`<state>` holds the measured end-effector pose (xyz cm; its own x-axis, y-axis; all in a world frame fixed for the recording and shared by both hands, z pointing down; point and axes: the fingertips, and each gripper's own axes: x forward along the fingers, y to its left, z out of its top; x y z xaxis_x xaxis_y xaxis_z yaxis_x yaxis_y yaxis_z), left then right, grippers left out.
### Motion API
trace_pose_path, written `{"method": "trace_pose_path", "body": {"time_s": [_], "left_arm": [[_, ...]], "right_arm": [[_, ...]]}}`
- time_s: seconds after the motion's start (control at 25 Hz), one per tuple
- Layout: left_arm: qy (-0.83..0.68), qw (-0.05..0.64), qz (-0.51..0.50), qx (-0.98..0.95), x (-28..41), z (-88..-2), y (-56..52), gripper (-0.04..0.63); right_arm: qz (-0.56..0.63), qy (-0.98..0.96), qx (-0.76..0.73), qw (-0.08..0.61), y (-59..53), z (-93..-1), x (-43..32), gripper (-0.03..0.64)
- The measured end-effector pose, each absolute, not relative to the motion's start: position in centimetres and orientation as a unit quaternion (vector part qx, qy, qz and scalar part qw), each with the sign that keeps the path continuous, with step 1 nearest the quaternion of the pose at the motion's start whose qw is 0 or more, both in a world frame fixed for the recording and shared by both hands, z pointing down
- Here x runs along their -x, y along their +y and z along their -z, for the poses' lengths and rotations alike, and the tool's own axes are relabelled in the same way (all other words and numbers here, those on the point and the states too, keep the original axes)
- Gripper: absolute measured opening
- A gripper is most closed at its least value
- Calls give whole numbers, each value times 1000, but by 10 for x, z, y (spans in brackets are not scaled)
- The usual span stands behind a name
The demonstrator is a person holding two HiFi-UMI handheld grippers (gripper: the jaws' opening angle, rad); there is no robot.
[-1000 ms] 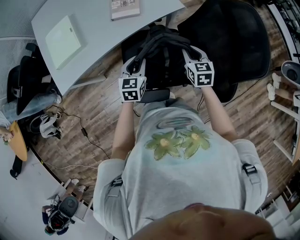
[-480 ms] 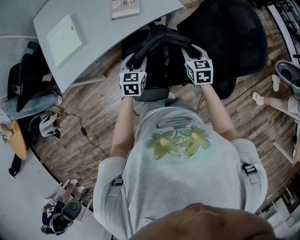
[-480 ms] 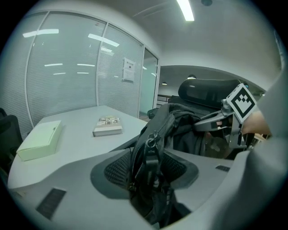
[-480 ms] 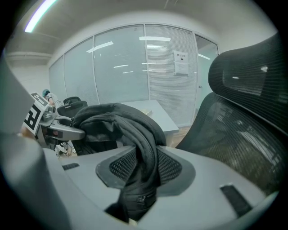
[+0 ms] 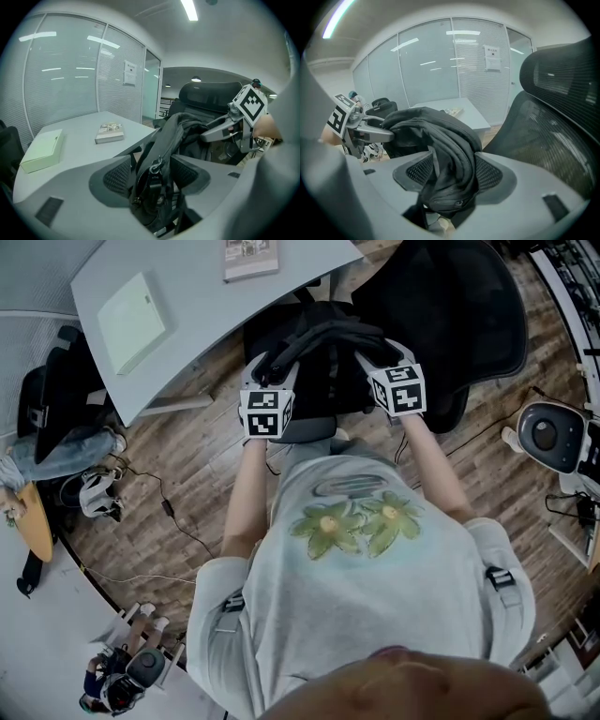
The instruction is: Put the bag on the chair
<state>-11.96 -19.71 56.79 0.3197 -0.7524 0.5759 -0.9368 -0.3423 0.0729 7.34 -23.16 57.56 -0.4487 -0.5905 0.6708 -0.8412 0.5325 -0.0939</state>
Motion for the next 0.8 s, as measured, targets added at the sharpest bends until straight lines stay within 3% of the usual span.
{"method": "trace_pose_path", "body": {"time_s": [0.8], "left_arm": [[-478, 203, -211, -828, 92, -548, -149, 272]], "right_arm": [[-198, -843, -403, 297, -185, -554, -78, 293]]}}
